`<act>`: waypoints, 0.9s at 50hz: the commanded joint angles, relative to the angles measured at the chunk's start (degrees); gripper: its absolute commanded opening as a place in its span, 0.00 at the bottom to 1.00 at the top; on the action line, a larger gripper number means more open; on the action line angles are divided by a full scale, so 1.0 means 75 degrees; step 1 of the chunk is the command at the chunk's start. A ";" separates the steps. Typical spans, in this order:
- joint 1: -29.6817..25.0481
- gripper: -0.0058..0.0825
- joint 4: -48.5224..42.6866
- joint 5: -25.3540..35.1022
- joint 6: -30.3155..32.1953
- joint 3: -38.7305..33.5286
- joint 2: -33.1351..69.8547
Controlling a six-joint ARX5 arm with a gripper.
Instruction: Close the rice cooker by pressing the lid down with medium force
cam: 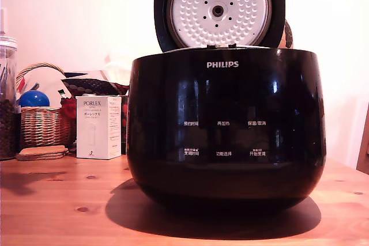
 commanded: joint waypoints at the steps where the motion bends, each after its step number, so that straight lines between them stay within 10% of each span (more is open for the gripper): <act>1: 0.0140 0.04 0.0286 0.0411 -0.0181 0.0055 0.0254; 45: 0.0017 0.04 0.2734 0.3453 -0.2439 0.2430 0.3340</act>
